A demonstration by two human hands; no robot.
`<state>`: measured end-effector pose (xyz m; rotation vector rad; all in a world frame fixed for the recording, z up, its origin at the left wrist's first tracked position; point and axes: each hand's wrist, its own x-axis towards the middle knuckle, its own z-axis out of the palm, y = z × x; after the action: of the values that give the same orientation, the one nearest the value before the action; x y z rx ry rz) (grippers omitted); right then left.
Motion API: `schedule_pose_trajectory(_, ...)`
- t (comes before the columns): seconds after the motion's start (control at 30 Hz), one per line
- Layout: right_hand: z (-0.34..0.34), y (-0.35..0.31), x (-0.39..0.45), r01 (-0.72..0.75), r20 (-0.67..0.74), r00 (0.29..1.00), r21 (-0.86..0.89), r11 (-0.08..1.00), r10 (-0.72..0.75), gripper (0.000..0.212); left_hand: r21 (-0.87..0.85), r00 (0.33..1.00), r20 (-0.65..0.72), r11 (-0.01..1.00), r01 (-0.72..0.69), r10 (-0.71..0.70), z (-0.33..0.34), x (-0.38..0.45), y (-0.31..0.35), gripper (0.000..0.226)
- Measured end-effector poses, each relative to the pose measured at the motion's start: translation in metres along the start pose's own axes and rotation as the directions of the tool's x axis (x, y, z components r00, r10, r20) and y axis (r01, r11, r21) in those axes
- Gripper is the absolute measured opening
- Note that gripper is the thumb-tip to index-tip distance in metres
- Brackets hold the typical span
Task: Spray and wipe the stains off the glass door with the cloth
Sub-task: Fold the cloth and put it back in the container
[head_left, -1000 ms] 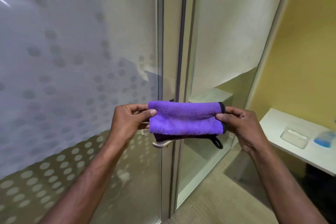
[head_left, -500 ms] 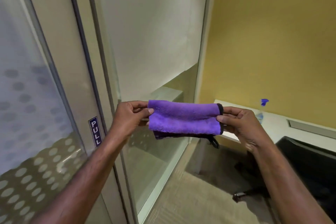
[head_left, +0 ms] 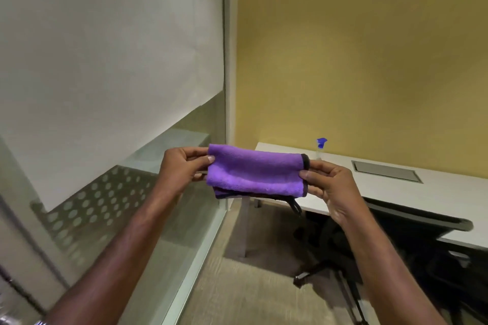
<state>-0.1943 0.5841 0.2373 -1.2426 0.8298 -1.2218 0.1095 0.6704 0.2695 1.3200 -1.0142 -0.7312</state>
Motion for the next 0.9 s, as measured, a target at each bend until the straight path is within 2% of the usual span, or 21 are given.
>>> schedule_pose_trajectory(0.2, -0.033, 0.012, 0.067, 0.002, -0.087, 0.996, -0.063, 0.998, -0.008, 0.027, -0.047, 0.998, 0.056, 0.999, 0.023, -0.021, 0.052, 0.078, -0.029, 0.017)
schedule_pose_trajectory(0.5, -0.074, 0.047, 0.210, -0.046, -0.199, 0.980, -0.075, 0.996, 0.031, 0.026, -0.115, 0.981, 0.180, 0.989, 0.090, -0.068, 0.133, 0.242, -0.084, 0.014)
schedule_pose_trajectory(0.67, -0.091, 0.072, 0.294, -0.099, -0.274, 0.960, -0.127, 0.987, 0.061, 0.026, -0.102, 0.963, 0.232, 0.981, 0.165, -0.137, 0.173, 0.335, -0.118, 0.012)
schedule_pose_trajectory(0.9, -0.120, 0.120, 0.381, -0.215, -0.393, 0.904, -0.081, 0.973, 0.167, 0.024, -0.012, 0.933, 0.274, 0.969, 0.246, -0.233, 0.232, 0.431, -0.174, 0.009)
